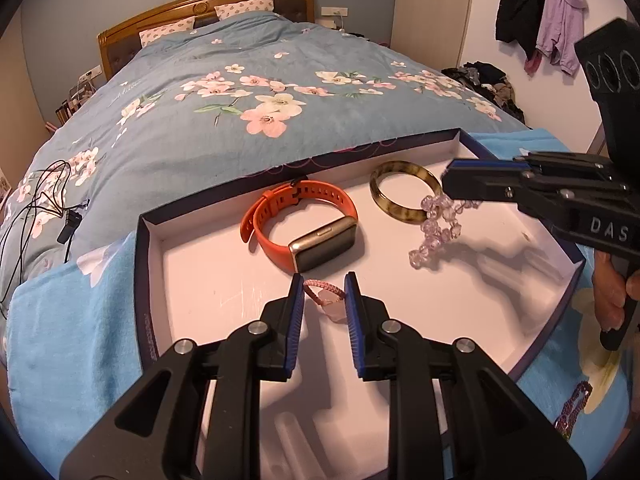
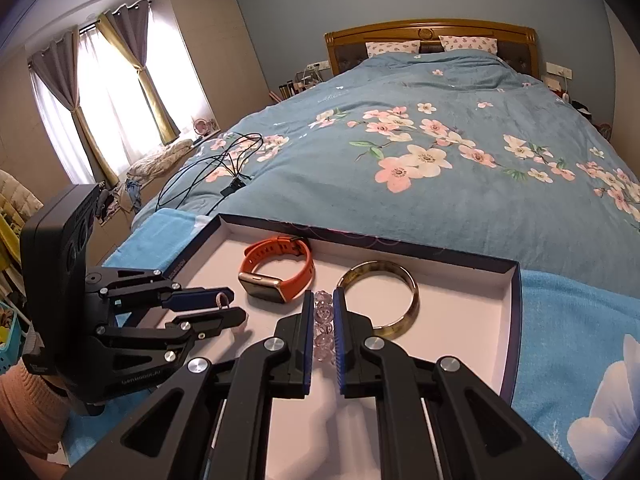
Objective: Organize jewelry
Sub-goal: 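Lower the pink ring into tray with left tool while right tool releases crystal bracelet, then grasp the purple beaded bracelet with the right tool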
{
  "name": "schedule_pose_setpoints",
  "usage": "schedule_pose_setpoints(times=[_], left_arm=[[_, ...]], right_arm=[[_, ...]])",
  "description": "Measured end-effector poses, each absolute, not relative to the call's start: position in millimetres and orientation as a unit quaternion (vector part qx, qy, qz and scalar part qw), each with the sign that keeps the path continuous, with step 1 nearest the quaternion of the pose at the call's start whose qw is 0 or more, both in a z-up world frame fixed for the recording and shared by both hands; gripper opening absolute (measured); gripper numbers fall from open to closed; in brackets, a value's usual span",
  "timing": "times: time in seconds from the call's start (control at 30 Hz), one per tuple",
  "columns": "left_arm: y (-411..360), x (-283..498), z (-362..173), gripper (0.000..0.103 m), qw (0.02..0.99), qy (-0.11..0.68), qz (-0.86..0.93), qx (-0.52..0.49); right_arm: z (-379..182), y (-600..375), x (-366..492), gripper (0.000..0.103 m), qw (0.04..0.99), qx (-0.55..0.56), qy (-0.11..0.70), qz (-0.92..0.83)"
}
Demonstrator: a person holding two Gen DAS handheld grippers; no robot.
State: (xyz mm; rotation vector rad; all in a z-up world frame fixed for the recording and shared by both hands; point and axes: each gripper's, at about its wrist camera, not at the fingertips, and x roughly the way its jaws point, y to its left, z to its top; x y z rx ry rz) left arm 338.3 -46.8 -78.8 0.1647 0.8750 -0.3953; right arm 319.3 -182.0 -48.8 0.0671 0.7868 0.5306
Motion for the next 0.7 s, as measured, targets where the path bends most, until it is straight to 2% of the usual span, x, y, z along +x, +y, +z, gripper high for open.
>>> schedule_pose_setpoints(times=[0.17,0.2,0.37,0.5,0.7], left_arm=[[-50,344,-80,0.024,0.882,0.425,-0.186,0.083],[-51,345,-82,0.029,0.881,0.427,-0.185,0.083],[-47,341,-78,0.038,0.886,0.42,-0.185,0.074],[-40,330,-70,0.044,0.895,0.406,-0.173,0.07],[-14,296,-43,0.051,0.911,0.368,-0.185,0.032]], right_arm=[[-54,-183,320,0.01,0.887,0.024,0.388,0.248],[-55,-184,320,0.01,0.887,0.024,0.39,0.246],[-60,-187,320,0.012,0.886,0.021,0.399,0.237],[-57,-193,316,0.023,0.89,0.025,0.395,0.228],[-45,-203,296,0.032,0.896,0.027,0.381,0.225]])
